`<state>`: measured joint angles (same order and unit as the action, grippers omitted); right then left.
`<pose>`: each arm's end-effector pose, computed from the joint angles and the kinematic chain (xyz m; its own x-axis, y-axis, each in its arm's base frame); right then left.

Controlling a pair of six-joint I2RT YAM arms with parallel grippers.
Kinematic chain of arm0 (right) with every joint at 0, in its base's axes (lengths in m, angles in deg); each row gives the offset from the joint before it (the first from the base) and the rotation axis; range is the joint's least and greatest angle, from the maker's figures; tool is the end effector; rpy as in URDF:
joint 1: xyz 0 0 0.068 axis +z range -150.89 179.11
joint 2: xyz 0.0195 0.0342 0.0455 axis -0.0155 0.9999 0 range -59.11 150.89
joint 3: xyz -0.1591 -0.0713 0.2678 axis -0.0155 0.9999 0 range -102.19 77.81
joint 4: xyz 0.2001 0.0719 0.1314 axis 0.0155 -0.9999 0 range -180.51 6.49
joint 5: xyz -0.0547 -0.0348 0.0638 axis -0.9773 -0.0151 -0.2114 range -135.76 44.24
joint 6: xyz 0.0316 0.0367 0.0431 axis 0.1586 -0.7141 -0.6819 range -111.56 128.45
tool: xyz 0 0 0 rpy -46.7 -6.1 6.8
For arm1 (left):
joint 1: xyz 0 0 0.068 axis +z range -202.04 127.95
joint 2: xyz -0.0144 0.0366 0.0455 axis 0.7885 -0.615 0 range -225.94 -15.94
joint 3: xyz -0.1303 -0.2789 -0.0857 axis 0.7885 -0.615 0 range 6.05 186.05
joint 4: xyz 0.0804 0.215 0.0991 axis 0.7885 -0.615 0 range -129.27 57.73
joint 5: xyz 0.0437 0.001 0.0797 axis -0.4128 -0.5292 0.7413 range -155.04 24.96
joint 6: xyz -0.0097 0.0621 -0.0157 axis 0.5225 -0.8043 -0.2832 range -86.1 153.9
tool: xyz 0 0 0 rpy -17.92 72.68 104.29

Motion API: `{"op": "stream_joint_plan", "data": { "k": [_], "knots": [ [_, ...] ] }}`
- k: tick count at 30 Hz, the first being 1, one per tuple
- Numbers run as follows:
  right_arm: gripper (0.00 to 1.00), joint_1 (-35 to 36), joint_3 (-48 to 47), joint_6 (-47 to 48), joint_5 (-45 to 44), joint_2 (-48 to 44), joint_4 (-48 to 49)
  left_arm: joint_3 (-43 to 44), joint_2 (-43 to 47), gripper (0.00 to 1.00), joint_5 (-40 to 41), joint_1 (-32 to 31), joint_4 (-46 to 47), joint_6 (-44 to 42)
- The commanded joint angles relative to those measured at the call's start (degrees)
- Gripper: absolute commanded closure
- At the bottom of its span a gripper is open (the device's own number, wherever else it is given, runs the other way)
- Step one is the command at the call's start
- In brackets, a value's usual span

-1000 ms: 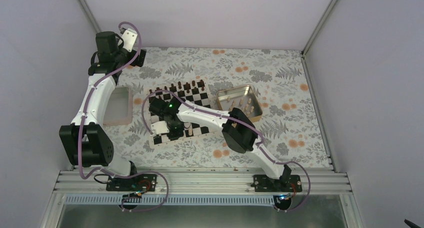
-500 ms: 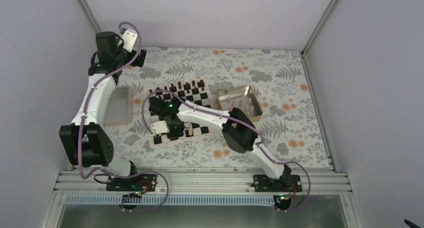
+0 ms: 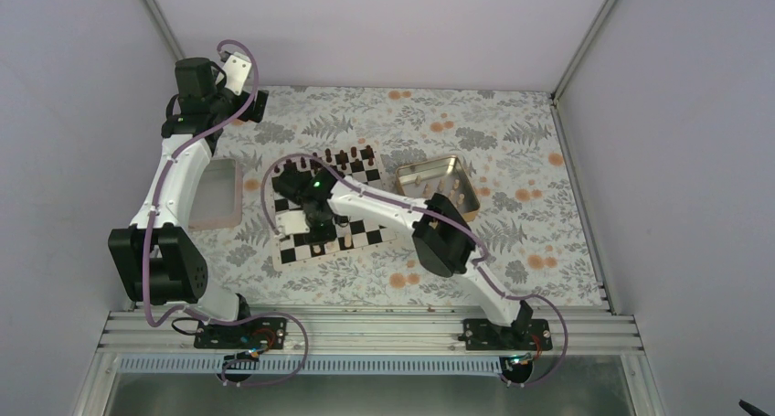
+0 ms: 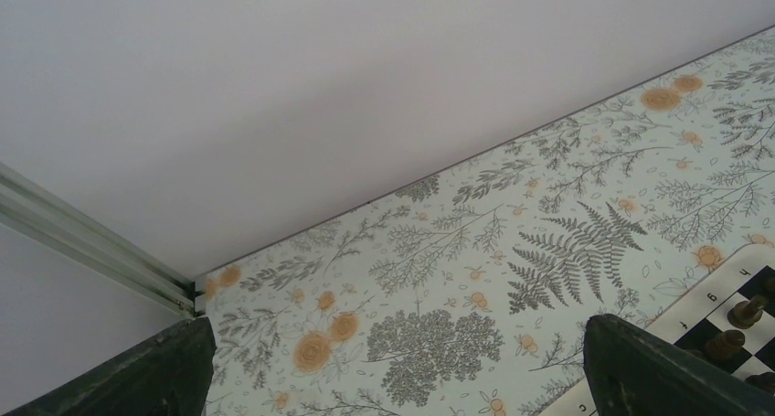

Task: Set up the chess pieces on the board
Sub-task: Place the chess piece on the chessboard, then pick up the chess piece from the storage box.

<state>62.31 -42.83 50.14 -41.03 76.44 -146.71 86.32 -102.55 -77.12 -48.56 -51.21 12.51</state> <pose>0.2258 0.4558 0.2083 0.2673 -0.9410 -0.2074 -0.9634 -0.2568 -0.0768 0.3511 0.0109 0.4062 -0.3497 0.3359 -0.8746 0.2760 0.9290 0.2465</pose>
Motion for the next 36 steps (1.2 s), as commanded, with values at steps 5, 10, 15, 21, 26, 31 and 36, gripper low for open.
{"op": "stream_joint_plan", "data": {
  "k": [5,10,15,21,26,31,36],
  "knots": [
    [0.62,-12.34,-0.23,-1.23,0.11,-12.29,-0.94,-0.82,1.20,0.00,-1.71,0.29,1.08,1.34],
    [0.62,-23.13,3.58,-0.75,3.52,-17.76,-1.61,-1.16,0.77,0.00,-2.07,0.28,1.25,1.44],
    [0.62,-31.10,8.68,-0.21,1.96,-22.33,-0.65,-1.08,0.34,0.00,-2.14,0.29,1.19,1.56],
    [0.61,-38.04,17.08,0.51,-1.35,-25.60,0.54,-1.70,0.10,0.00,-1.15,0.27,1.71,1.85],
    [0.61,-39.97,24.29,0.73,-5.28,-25.57,3.95,-1.52,-1.03,0.00,-0.16,0.21,2.02,2.39],
    [0.60,-43.03,24.72,0.45,-6.05,-23.11,4.55,-1.95,-0.84,0.00,0.36,0.11,2.17,2.63],
    [0.59,-44.37,25.55,0.74,-6.66,-21.52,4.74,-2.22,-1.09,0.00,-0.05,0.08,2.33,2.62]
  ]
}}
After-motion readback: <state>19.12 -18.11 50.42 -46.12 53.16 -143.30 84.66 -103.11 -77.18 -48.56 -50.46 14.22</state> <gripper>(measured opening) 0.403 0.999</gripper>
